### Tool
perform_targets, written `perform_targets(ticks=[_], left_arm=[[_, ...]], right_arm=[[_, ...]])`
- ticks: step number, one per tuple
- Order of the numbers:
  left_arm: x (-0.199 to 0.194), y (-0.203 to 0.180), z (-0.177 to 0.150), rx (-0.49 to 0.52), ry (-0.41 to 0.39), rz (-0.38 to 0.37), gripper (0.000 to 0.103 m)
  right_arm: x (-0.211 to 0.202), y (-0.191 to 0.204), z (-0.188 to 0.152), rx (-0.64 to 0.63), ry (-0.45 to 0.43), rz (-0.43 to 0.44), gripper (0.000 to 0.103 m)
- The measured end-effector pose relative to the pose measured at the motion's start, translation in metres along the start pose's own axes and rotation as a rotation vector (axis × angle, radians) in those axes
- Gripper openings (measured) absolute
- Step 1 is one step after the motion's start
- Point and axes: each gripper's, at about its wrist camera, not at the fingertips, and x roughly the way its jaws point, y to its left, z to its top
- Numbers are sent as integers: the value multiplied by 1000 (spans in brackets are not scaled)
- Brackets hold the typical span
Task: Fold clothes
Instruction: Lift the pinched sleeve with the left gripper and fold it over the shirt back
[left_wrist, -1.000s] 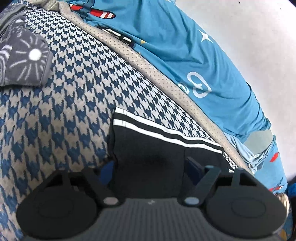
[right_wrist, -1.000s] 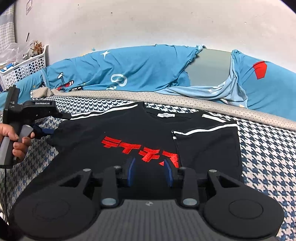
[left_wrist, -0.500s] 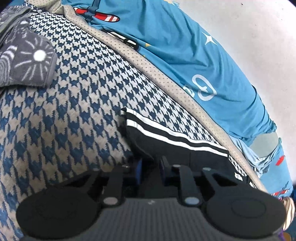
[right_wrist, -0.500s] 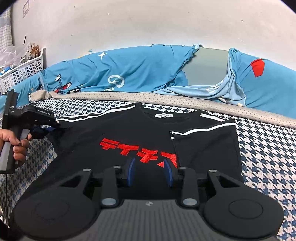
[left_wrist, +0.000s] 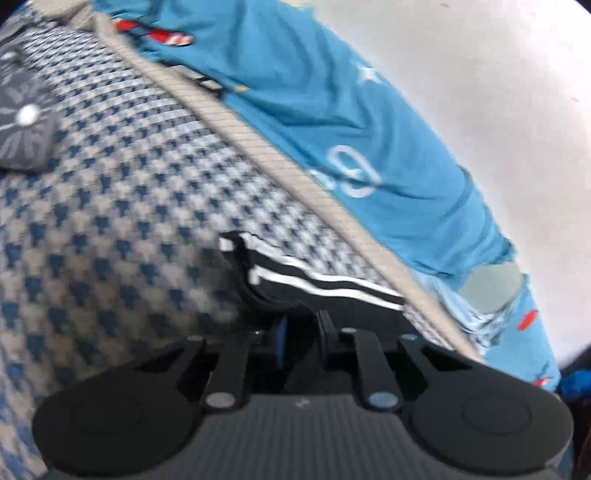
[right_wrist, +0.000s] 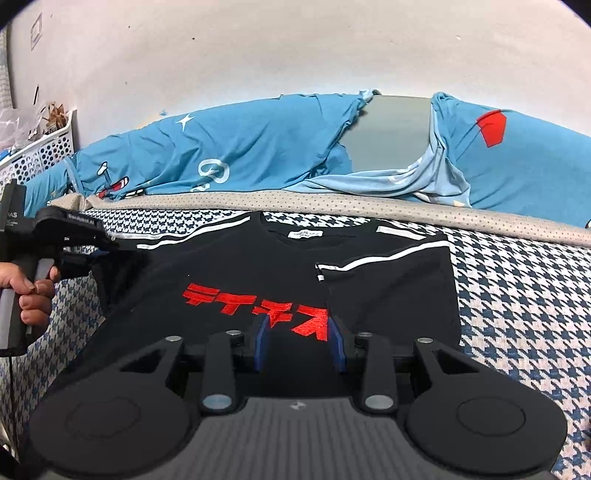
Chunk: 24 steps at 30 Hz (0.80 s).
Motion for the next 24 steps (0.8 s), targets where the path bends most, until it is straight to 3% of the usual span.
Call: perform_targets(ticks=[4,7,11,13,24], left_arm=[[5,-36,-10,71,12,-90,15],[18,-60,-29,126,64,-138,15],[40,-80,-59,202,183,-141,15],[42,-85,-67,224,202,-145,15],[13,-65,-39,165,105,-91,39]], right_arm=[[-1,-5,-1,1,0,-10,33],[-1,-7,-1,4,3,-15,33],[0,-10,-1,10,5,-17,33],[0,-11,0,15,2,-11,33],[12,3,2,45,7,96,33]])
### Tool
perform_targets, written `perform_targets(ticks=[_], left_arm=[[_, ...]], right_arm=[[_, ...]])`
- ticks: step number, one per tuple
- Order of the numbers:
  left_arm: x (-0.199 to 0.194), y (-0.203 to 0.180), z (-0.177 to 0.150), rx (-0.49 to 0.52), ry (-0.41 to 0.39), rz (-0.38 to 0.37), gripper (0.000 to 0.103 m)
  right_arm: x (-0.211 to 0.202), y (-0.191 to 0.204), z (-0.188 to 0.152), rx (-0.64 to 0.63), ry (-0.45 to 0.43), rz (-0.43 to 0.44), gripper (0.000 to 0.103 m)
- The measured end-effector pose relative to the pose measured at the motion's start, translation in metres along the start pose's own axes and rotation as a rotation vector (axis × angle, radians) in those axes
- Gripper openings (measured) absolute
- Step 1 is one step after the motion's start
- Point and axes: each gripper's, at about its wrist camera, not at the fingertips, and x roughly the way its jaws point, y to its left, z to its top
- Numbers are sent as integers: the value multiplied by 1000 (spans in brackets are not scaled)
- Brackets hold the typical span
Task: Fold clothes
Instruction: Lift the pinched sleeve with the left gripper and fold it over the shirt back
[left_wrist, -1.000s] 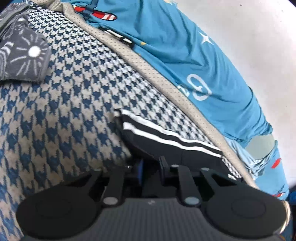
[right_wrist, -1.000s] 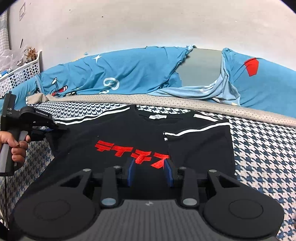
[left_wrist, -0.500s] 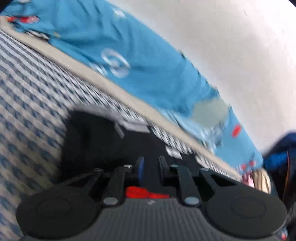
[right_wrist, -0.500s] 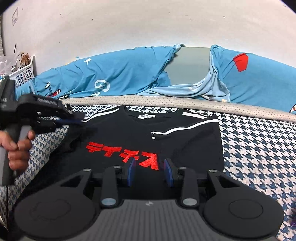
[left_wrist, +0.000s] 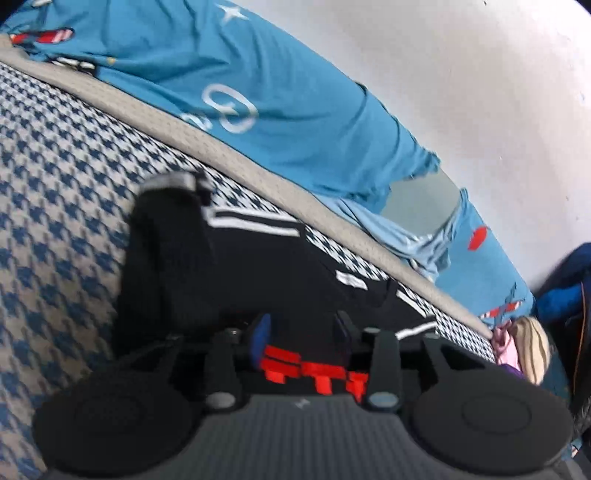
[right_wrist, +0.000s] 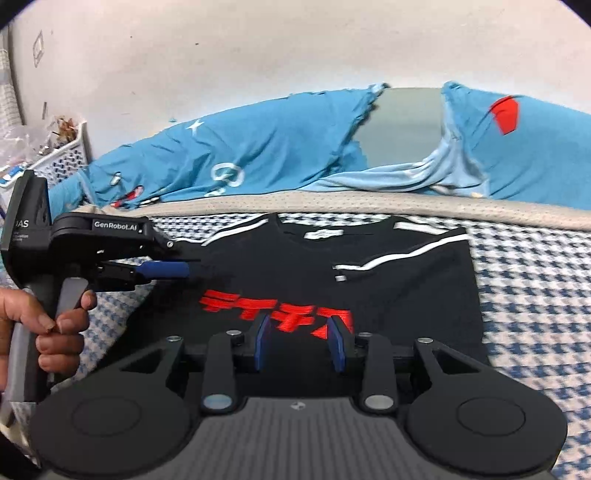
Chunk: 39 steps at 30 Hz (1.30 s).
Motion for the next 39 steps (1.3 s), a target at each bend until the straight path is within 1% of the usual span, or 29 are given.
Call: perform_targets(ticks=[4,7,10,12,14,17,19,20,23,24,27,33,35,39], left_arm=[[-8,11,6,-15,-6,54,43],[-12,18,7,-23,-7,98,49],[-17,26,9,-42,-17,133,59],[-22,30,11,-63,-33,149,77],[-27,35,14,-90,-57,159,82],[-35,42,18,-132,-83,149,85],[-38,45,21,-158,-98,150,92],[-40,46,22,-169,-108,153,96],[-42,50,23,-186,-127,164,97],[-42,51,24,-188,-129,170,98],[-43,53,23,-190,-134,202,102],[-41,60,23,-190,-120,282,103],[-39,62,22,-201,-108,314,103],[-38,71,20,-237,-108,347,103]], right_arm=[[10,16,0,-25,4,31,33],[18,29,0,-45,3,58,33],[27,40,0,-55,2,90,33],[34,47,0,-65,-5,106,34],[42,53,2,-76,-15,119,34],[56,62,6,-95,-28,133,37],[66,67,9,-104,-30,145,41],[71,70,11,-109,-31,156,44],[83,77,18,-122,-47,187,55],[88,80,19,-130,-51,193,57],[101,88,22,-155,-50,203,57],[128,90,26,-120,-30,209,57],[134,92,26,-126,-31,207,57],[144,99,30,-168,-31,220,57]])
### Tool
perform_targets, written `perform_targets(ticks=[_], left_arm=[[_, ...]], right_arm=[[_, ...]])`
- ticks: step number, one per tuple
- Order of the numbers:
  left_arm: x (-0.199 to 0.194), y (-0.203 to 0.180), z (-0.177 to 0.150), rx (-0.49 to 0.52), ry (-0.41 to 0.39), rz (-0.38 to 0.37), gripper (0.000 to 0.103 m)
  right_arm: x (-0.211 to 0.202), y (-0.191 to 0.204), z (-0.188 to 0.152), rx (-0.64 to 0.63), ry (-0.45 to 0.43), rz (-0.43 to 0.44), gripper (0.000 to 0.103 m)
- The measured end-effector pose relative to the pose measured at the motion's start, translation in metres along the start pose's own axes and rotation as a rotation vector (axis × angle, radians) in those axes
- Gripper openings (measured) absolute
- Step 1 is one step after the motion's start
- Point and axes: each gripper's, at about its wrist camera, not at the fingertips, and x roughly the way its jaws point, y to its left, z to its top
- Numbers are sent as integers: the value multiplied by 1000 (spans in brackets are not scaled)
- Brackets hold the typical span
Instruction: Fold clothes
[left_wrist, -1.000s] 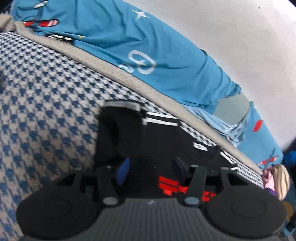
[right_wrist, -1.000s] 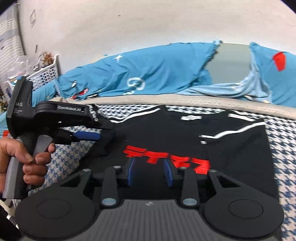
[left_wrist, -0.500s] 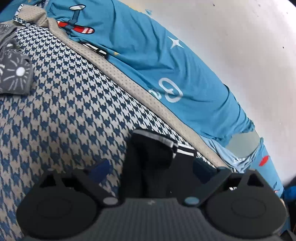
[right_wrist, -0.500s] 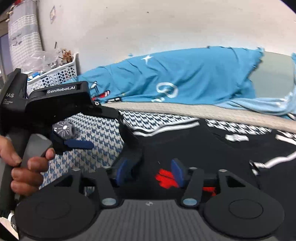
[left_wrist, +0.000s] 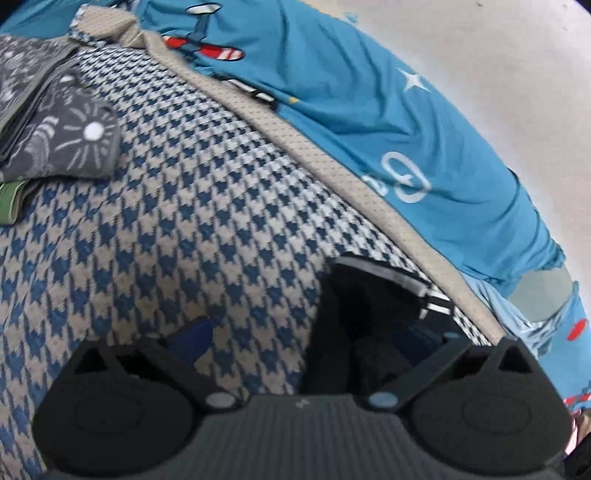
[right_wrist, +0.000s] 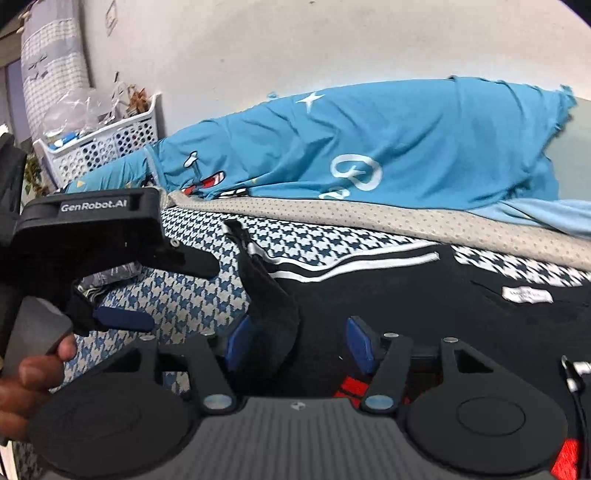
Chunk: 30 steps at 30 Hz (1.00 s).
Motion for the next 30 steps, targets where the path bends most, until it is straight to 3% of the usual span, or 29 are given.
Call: perform_targets(ticks=[10,13,18,30], left_arm=[[1,6,1,4,-13,27,103],[1,6,-1,22,-17,35,103],[1,7,-1,22,-18,45,103],[2,-11,-7,45,-22,21,103]], right_arm=[[29,5,-1,-51,1,24,47],[35,3,0,-41,0,42,37],[41,3,1,-31,3,65,10],[-10,-21,6,188,-92,-128,8]])
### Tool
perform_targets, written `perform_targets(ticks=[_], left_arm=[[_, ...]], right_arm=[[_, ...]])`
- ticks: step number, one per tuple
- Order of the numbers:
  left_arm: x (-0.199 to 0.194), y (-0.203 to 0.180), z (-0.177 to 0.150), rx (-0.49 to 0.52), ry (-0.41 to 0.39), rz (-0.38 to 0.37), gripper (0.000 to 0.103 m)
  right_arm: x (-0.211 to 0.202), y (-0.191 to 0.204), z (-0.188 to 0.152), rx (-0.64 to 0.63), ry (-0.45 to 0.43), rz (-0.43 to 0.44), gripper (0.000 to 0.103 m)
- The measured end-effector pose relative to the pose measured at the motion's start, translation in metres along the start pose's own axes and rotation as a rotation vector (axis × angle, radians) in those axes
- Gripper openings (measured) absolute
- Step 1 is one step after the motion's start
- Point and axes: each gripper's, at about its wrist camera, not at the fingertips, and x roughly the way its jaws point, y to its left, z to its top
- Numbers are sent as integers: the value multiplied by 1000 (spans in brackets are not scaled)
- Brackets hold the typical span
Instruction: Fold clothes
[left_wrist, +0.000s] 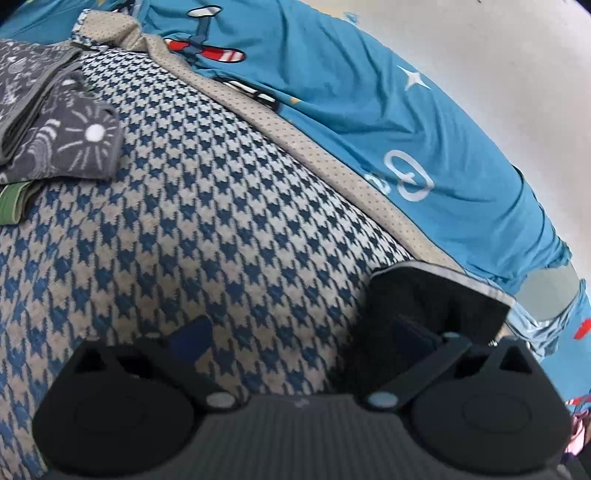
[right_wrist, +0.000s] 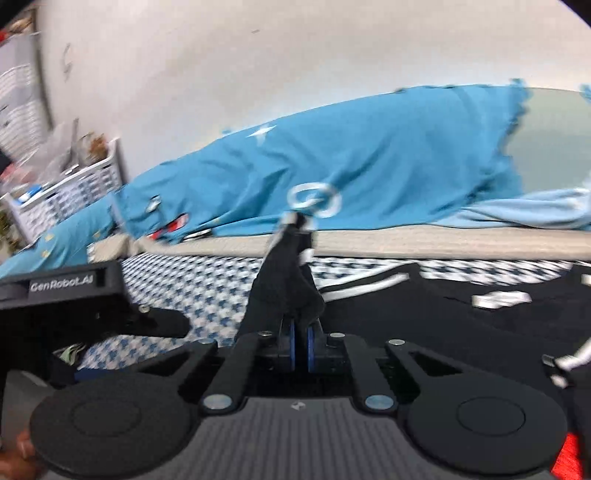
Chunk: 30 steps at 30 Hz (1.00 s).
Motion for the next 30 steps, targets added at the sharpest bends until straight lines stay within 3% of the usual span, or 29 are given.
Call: perform_targets(ticks=[4,7,12,15,22,28,30], left_arm=[[2,-8,-5,28,1,3,103],[5,-11,-8,44,10,4,103],[8,-12,-10,46,26,8,103],[9,-14,-13,59,39,9,103],[14,-26,-24,149,80,13,103],[21,-30,-35,241,105,55,103],[21,-34,-39,306,107,76,103]], right_arm=[[0,-26,-9,156,71,-41,9],[0,-34,-16,186,102,-84,10],[-11,-30,-9,137,50,-165,24],[-19,-31,-5,102,-9,-239,24],[-15,-21,1,-27,-11,-93,24],[4,-14,-15,-89,103,-86,24],[4,-11,-21,-116,91,-98,24]])
